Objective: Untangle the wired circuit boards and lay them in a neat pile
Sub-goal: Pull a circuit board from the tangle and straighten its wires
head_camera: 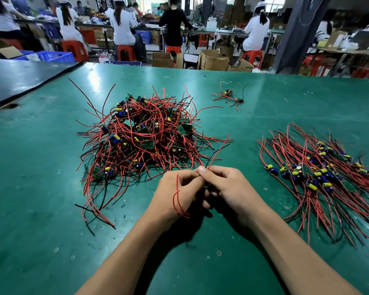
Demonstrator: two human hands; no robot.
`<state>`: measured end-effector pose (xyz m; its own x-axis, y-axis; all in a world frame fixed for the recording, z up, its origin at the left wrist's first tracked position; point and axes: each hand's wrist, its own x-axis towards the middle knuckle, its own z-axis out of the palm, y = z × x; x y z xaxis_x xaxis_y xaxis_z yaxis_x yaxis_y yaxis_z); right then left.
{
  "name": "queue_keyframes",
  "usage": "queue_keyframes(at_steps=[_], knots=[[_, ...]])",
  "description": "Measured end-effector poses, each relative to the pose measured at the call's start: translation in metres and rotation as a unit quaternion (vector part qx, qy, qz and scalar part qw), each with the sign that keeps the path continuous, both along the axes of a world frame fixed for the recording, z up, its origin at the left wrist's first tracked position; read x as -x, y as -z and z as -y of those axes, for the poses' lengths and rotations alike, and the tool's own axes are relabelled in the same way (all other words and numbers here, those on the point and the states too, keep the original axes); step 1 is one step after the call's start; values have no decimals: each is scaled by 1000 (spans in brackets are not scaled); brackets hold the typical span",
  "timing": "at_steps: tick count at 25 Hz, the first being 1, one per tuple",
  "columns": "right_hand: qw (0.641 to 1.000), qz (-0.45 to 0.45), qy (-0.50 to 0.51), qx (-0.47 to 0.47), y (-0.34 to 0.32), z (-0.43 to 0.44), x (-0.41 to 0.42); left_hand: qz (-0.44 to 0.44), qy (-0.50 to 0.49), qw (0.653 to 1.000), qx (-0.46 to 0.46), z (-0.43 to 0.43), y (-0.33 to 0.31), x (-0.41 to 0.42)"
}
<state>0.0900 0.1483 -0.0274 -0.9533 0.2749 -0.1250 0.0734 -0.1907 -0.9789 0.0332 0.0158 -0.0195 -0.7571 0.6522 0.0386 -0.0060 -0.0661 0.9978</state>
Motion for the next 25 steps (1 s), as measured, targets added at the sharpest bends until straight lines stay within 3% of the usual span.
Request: queue_keyframes(at_steps=[3,7,10,15,18,23,25], knots=[[999,-2,21,29,-4,0,-2,19,9,1000,-2,1,0,1],[988,6,146,-54,-4,-13,3,11,39,999,17,5,-2,4],[976,-6,214,-44,-2,-22,6,11,58,998,35,5,-4,5],[967,-30,246,-58,1,-22,9,17,63,997,43,6,-5,6],[976,-45,215,-5,0,-18,9,15,51,997,48,5,-3,7],[1000,-7,12,-19,1,-2,0,-1,33,998,49,3,0,8],[999,-16,29,-24,1,2,-1,-14,45,997,61,4,1,9]])
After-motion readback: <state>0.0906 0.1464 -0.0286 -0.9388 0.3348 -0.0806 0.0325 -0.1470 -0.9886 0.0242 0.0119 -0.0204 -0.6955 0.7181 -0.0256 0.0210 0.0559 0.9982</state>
